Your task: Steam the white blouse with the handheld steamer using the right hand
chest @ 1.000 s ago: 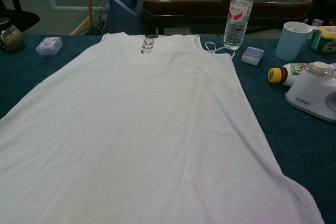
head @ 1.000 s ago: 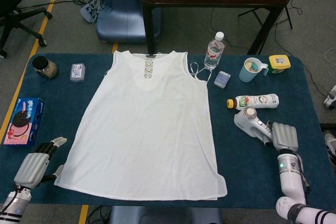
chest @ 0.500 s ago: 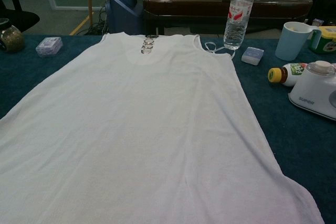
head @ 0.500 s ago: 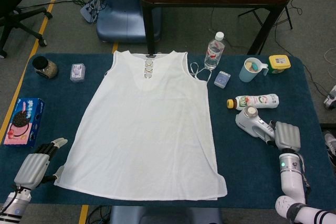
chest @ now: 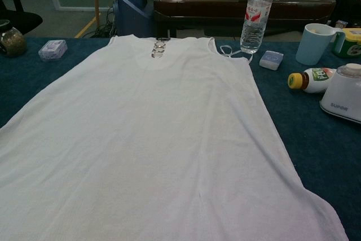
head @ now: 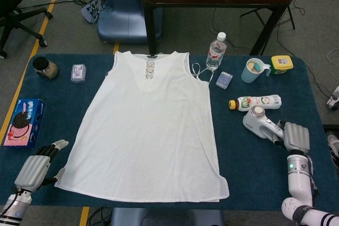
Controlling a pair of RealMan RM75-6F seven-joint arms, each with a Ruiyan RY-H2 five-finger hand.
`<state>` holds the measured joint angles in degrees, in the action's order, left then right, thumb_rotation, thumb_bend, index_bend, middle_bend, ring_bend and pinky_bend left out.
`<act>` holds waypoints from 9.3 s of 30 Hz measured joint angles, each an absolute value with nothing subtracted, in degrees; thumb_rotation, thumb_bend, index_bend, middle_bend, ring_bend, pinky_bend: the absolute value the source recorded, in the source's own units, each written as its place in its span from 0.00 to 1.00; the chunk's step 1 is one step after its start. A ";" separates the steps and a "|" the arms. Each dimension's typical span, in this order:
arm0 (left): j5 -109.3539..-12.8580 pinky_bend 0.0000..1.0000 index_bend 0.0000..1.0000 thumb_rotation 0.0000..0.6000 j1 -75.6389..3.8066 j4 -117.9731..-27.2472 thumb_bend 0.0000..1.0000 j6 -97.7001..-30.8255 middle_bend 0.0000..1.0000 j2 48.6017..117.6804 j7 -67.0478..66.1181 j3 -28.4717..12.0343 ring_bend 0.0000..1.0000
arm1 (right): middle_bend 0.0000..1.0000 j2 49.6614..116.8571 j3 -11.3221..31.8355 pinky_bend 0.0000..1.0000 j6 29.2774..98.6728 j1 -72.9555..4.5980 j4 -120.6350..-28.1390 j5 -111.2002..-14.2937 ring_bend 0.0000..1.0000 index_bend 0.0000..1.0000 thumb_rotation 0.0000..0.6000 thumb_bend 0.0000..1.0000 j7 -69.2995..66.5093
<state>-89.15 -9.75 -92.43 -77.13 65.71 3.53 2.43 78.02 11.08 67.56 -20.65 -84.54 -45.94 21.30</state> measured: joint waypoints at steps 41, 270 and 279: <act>-89.83 0.29 0.15 1.00 -9.91 -95.49 0.32 -78.04 0.18 64.81 1.11 2.21 0.27 | 0.79 83.31 5.24 0.76 70.96 -26.30 -71.63 -90.27 0.74 0.79 1.00 0.79 -14.71; -91.97 0.29 0.15 1.00 -11.60 -95.14 0.32 -77.75 0.19 65.39 4.75 2.74 0.27 | 0.06 89.15 1.59 0.09 74.66 -18.47 -51.83 -86.57 0.04 0.00 0.90 0.00 -26.47; -88.93 0.29 0.15 1.00 -11.17 -94.12 0.32 -78.32 0.19 66.06 2.50 1.16 0.27 | 0.19 80.34 2.58 0.12 77.56 -16.74 -65.93 -86.18 0.11 0.00 0.95 0.08 -23.40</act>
